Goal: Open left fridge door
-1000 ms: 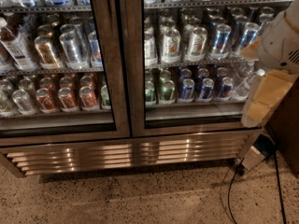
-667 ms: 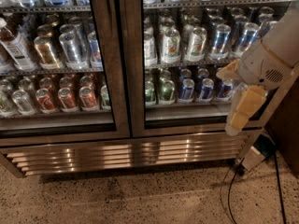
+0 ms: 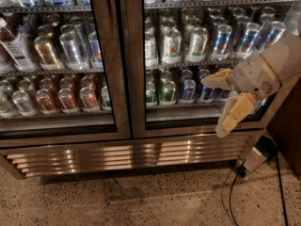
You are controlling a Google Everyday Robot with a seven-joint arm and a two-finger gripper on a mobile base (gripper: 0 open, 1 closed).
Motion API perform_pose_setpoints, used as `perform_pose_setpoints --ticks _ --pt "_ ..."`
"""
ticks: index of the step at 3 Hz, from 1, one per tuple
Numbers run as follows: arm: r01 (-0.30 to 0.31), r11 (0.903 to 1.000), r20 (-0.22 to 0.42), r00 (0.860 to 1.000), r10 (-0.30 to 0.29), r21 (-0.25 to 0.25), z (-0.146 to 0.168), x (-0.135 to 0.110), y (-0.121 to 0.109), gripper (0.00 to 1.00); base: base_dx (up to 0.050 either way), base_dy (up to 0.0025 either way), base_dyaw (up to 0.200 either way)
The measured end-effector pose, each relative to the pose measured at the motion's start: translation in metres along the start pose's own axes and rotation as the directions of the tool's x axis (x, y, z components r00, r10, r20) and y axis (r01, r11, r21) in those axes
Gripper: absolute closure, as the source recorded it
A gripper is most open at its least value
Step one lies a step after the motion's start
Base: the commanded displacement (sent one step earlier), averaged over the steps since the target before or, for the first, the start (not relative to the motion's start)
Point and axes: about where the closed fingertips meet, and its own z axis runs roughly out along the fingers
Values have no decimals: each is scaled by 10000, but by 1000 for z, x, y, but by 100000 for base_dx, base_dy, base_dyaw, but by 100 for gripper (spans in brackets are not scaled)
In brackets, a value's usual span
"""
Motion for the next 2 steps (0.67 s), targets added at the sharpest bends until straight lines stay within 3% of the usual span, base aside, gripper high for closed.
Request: perform_pose_setpoints --ticks 1,2 --pt "1 10000 4 10000 -1 -3 0 0 0 0 0 0 0" --pt "488 9955 1420 9892 -370 -808 6 -8 2 0 0 0 0"
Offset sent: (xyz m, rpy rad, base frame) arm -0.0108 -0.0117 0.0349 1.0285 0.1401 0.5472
